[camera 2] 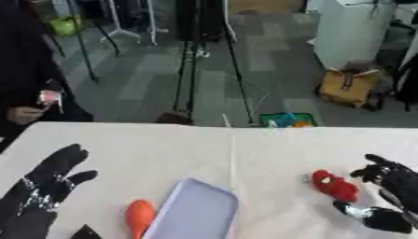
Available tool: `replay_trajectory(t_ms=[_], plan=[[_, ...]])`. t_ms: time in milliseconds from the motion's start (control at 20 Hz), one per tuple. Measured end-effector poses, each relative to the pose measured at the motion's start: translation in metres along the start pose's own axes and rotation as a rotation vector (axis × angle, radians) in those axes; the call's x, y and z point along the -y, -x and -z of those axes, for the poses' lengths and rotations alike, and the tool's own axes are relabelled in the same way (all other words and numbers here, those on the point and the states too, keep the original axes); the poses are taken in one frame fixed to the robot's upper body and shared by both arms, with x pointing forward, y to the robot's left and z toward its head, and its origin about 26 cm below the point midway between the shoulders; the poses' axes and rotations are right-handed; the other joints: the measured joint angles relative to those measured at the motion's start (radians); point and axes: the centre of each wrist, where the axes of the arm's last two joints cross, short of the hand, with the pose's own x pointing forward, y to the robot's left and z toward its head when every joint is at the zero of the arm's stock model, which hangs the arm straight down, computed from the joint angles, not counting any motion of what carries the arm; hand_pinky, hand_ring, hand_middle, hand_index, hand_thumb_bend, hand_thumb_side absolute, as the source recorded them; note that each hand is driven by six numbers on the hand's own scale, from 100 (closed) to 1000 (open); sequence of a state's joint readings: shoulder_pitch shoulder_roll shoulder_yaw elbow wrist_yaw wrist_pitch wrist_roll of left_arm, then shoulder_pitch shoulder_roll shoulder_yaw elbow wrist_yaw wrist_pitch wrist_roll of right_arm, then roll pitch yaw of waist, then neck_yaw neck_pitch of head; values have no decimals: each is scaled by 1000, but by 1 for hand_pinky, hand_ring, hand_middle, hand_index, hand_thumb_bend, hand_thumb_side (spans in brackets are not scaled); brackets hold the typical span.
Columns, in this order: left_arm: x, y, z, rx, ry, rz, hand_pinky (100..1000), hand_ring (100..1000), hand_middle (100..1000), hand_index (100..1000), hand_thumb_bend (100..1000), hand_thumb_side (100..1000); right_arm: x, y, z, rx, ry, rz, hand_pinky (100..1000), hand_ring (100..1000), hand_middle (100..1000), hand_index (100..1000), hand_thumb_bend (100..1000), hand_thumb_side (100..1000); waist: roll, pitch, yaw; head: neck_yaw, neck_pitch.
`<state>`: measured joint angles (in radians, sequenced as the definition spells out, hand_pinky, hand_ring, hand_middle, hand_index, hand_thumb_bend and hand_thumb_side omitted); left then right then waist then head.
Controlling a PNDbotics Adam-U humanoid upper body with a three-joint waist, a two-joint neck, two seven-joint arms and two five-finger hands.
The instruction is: Pick up objects on the table and place them in the box.
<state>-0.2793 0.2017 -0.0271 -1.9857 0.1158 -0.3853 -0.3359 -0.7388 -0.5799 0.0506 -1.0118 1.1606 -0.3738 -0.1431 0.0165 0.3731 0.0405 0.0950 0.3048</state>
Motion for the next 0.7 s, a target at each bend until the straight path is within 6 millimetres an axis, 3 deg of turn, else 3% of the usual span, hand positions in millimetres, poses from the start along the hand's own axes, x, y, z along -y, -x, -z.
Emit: replay_trajectory(t_ms=[700], plan=[[0,0,1,4,2,0,900,1000,958,924,136,1000,-1,0,0,0,1,0,865,979,602,814,548,969,0,0,-2,3,-7]])
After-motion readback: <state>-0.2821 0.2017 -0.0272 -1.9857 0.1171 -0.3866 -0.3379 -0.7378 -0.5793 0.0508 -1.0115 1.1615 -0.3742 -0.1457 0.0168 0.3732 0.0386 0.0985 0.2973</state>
